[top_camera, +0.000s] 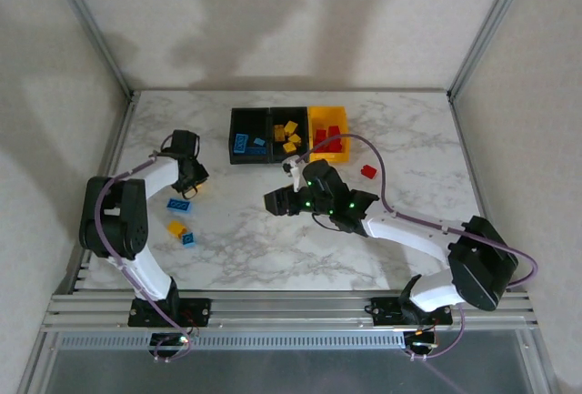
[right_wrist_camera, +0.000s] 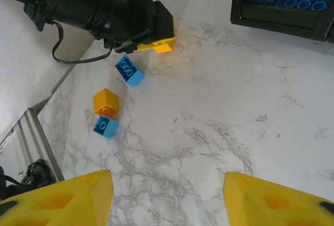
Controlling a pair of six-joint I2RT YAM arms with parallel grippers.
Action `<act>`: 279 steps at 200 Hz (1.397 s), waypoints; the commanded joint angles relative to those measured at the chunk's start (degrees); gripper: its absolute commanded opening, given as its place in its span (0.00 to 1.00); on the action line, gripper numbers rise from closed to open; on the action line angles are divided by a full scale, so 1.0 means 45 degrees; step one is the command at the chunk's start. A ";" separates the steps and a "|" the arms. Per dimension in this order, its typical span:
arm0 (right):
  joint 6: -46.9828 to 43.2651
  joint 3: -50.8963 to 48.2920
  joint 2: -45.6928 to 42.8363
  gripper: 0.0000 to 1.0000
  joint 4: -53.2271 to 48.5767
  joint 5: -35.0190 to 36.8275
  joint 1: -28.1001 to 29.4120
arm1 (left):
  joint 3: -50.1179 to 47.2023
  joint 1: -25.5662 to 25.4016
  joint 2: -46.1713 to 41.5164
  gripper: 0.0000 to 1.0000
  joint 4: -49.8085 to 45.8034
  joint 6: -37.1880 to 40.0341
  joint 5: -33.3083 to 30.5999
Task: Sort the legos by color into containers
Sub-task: Pick up the lego from the middle-left of the table, then place the lego in the container.
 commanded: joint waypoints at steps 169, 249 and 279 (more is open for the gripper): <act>0.1401 -0.1931 -0.4011 0.58 -0.2120 0.1869 -0.2422 | 0.9155 -0.6099 0.4010 0.28 -0.1837 -0.1169 -0.0188; 0.1411 -0.2278 -0.4648 0.58 -0.2408 0.1902 -0.2568 | 1.3192 -0.6087 0.7391 0.35 -0.3374 -0.0780 -0.1302; 0.1363 -0.2160 -0.4644 0.58 -0.2439 0.1914 -0.2598 | 1.4172 -0.6066 0.8048 0.41 -0.3878 -0.0700 -0.1506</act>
